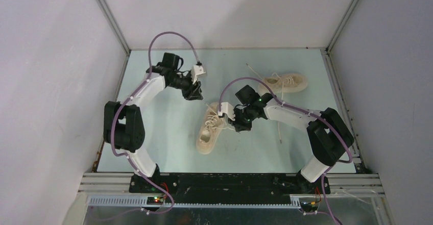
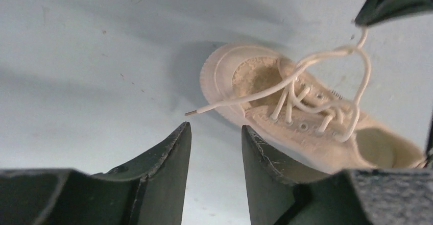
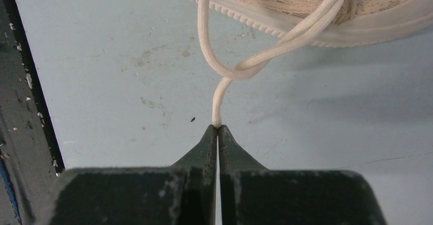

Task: Tie the shoes
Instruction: Tie the shoelace on the shoe.

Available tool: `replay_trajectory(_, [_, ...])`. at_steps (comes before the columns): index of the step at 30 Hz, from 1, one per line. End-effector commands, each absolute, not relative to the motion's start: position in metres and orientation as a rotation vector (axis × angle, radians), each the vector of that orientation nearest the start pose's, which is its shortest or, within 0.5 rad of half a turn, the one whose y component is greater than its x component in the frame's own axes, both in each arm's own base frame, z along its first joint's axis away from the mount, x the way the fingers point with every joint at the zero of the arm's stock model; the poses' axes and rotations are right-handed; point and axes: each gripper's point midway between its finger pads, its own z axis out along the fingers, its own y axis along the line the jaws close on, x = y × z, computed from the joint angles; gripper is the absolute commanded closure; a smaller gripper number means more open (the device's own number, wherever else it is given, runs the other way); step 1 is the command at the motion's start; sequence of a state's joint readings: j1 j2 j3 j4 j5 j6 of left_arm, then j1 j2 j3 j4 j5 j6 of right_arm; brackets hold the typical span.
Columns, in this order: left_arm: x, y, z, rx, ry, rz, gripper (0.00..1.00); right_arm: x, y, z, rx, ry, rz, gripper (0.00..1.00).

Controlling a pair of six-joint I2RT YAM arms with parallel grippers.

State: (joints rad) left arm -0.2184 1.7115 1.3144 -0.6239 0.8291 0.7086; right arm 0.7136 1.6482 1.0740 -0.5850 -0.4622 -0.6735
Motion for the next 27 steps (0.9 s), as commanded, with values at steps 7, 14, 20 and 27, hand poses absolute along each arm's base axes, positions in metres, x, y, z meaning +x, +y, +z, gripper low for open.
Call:
replay_trajectory(7, [0.310,-0.199,0.122,1.896,1.514,-0.774,0.53,0.234,0.285,0.074,-1.799,1.923,0.686,1.00])
replay_trajectory(14, [0.318,-0.211,0.114,2.012,1.443,-0.710,0.54,0.236,0.291,0.078,-1.784,1.923,0.704,1.00])
replay_trajectory(20, [0.315,-0.228,0.110,2.128,1.339,-0.734,0.55,0.236,0.291,0.080,-1.776,1.922,0.709,1.00])
replay_trajectory(27, [0.304,-0.238,0.080,2.264,1.277,-0.729,0.60,0.238,0.291,0.084,-1.752,1.926,0.722,1.00])
